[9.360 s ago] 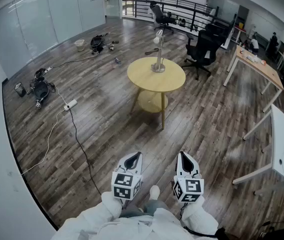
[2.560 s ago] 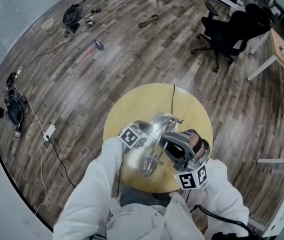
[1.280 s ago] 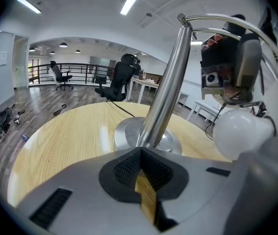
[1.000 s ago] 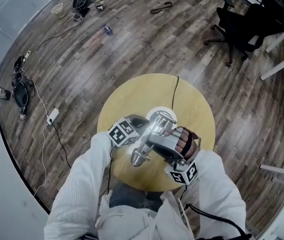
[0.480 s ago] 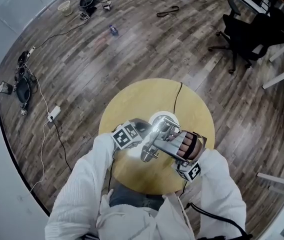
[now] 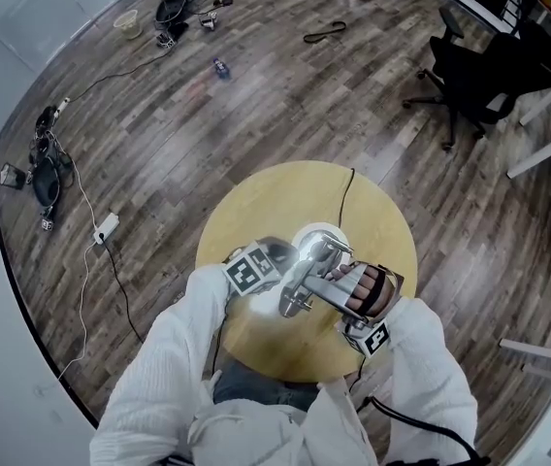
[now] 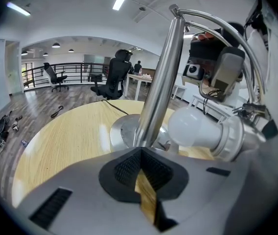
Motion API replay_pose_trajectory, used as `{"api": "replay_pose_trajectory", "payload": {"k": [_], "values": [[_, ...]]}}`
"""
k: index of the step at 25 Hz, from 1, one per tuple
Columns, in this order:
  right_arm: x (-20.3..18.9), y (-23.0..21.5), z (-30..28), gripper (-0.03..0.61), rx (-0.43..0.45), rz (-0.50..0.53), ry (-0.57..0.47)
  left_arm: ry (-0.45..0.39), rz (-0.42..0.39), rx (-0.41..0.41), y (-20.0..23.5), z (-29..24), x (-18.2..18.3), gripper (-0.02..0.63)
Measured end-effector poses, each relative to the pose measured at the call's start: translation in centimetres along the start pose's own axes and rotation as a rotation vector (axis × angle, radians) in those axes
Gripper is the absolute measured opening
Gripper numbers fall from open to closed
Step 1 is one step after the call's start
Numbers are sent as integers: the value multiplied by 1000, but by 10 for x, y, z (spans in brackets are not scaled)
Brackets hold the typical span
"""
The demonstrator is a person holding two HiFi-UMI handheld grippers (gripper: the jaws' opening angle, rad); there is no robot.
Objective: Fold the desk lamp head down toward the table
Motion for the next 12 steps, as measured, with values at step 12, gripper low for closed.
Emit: {"api": "replay_pose_trajectory", "payload": {"k": [12], "values": [[-3,10,-2,138,-36,167,18,-17,-8,1,1,0,-1,0]]}}
Point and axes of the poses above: the fingertips, and each gripper's own axes: z backward along the fingers, y to its left, x out of its top, the point moved 7 cm from there along z, backward along the fingers, and after that the axes turned 3 degrees about -y, right-handed, at the moved point
